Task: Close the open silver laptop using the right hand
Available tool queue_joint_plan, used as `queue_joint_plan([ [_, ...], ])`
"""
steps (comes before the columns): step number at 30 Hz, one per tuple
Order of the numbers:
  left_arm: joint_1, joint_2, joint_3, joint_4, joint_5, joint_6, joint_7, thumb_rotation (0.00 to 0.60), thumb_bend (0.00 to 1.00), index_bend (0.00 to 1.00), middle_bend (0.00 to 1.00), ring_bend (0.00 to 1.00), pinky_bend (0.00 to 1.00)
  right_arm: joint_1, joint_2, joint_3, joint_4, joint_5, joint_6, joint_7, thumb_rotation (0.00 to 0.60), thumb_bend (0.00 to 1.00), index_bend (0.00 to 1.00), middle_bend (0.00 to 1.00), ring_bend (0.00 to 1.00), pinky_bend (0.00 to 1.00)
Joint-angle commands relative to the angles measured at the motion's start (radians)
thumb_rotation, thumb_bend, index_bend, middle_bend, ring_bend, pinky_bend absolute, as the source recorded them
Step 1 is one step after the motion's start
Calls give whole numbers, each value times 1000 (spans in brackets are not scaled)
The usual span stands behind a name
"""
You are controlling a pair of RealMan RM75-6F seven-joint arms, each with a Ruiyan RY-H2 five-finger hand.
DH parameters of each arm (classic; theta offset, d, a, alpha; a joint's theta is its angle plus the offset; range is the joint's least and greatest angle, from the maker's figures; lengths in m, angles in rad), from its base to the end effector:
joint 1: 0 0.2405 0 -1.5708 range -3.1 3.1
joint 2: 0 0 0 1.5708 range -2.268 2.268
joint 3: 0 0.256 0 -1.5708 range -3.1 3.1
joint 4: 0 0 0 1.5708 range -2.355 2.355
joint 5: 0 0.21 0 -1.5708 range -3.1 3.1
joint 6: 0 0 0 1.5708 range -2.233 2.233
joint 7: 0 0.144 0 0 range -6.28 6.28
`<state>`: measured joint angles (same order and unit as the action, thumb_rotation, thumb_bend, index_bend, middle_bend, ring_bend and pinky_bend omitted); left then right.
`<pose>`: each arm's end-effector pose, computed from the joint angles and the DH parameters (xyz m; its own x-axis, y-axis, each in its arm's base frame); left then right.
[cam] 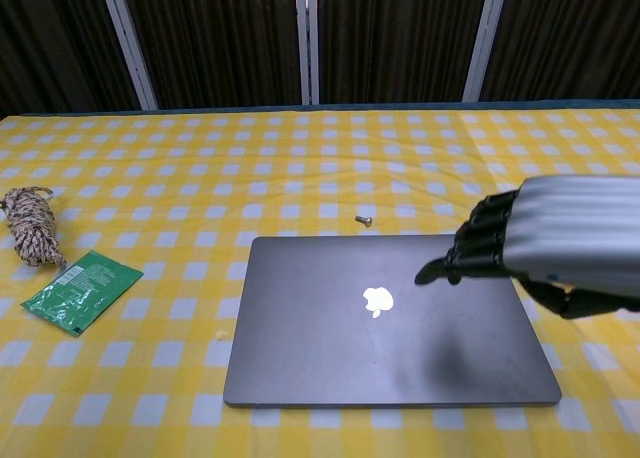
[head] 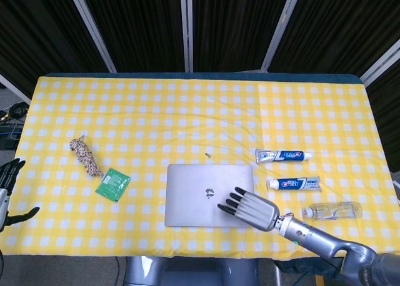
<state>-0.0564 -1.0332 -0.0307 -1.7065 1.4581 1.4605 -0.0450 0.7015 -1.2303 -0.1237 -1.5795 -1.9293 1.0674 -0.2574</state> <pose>-0.3118 0.1669 0.1739 0.3409 0.0551 0.9385 0.9372 0.0590 -0.3439 -0.1716 -0.2534 0.0356 0.7789 0.0692 0.6234 -0.2740 -0.8565 0.4374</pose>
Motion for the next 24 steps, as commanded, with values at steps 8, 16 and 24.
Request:
queue_joint_plan([
  [8, 13, -21, -13, 31, 32, 66, 23, 600, 0, 0, 0, 0, 0, -266, 191, 77, -108, 249, 377, 112, 600, 0, 0, 0, 0, 0],
  [16, 27, -36, 0, 56, 76, 105, 0, 600, 0, 0, 0, 0, 0, -432, 153, 73, -97, 376, 499, 175, 600, 0, 0, 0, 0, 0],
  [24, 39, -16, 13, 35, 100, 122, -22, 600, 0, 0, 0, 0, 0, -516, 77, 82, 12, 387, 553, 276, 600, 0, 0, 0, 0, 0],
])
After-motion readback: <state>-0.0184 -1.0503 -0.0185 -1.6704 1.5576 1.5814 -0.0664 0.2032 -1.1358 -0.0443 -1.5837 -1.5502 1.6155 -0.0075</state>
